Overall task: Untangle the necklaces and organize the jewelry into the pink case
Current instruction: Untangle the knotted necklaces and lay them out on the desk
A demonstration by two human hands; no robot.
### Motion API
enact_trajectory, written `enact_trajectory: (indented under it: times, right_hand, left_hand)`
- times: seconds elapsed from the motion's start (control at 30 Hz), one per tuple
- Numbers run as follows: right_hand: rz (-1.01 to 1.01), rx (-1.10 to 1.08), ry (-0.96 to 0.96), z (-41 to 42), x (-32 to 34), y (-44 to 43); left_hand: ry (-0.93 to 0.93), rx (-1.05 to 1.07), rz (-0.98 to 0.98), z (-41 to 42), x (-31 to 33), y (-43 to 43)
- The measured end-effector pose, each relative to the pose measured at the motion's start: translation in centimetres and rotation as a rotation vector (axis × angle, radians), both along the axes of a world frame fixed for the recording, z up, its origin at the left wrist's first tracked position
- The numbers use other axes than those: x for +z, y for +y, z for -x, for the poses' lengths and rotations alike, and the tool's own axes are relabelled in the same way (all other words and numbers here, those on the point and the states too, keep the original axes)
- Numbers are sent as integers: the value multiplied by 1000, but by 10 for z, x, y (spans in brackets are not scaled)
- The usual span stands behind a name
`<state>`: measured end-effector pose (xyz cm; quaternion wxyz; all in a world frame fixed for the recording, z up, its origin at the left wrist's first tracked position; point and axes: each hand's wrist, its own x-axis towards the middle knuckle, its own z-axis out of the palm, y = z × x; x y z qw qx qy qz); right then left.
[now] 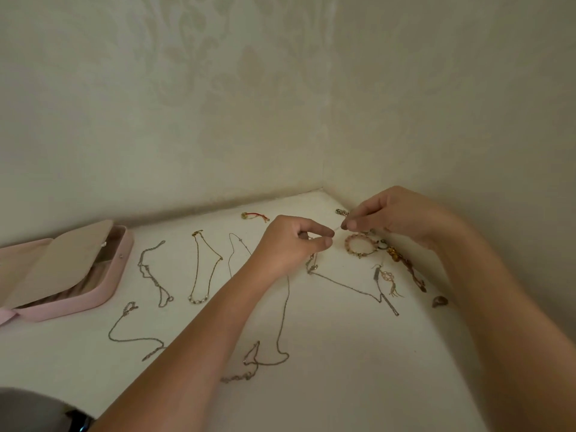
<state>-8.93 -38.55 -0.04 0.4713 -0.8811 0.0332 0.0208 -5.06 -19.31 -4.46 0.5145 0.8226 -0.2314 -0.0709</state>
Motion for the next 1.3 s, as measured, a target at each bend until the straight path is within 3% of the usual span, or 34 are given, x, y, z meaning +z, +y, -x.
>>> enact_trajectory:
  times: [0.2,0.57,0.93,1.13,1.3]
  right_hand:
    - [-93,-65,-114,6,3,-5]
    - [-85,-51,-175,9,-4,0]
    - [-19,305,-227,14,-1,8]
    - [82,214,-309,12,-3,14]
    - [-46,111,-324,10,-7,22]
  left_hand:
    - [45,-85,53,0,5,9]
    - [34,-113,57,13,20,16]
    - [118,-149,88,10,21,16]
    - [73,-126,66,7,16,15]
    - [-76,-106,101,7,11,10]
